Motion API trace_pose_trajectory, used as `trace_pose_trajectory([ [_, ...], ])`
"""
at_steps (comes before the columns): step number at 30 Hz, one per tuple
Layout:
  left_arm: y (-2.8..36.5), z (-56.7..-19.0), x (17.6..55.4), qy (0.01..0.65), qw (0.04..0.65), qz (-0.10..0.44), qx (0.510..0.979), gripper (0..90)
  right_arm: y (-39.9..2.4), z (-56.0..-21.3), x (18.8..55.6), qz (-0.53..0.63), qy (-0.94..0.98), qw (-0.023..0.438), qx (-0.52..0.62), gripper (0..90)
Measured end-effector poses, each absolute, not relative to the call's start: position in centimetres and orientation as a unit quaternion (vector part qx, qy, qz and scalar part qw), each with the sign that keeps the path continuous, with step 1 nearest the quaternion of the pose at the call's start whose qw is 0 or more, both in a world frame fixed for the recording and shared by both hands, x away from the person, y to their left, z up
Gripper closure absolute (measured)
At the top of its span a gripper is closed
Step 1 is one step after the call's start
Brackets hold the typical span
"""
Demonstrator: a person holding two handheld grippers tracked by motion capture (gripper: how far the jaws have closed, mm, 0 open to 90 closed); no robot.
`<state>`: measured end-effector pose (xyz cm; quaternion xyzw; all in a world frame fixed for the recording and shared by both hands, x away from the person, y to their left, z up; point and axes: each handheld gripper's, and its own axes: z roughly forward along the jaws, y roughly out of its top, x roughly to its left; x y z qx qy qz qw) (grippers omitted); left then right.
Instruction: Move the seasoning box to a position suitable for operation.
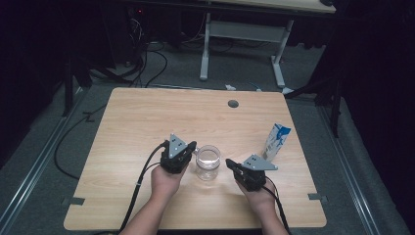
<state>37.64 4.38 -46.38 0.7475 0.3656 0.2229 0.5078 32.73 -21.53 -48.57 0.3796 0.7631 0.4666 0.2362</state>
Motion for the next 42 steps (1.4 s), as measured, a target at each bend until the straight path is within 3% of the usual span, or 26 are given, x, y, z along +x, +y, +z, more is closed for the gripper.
trace_pose_trajectory([
  [42, 5.0, -46.6, 37.4, 0.376, 0.512, 0.216, 0.741, 90.0, -18.9, -47.1, 32.2, 0.509, 0.754, 0.24, 0.338, 90.0],
])
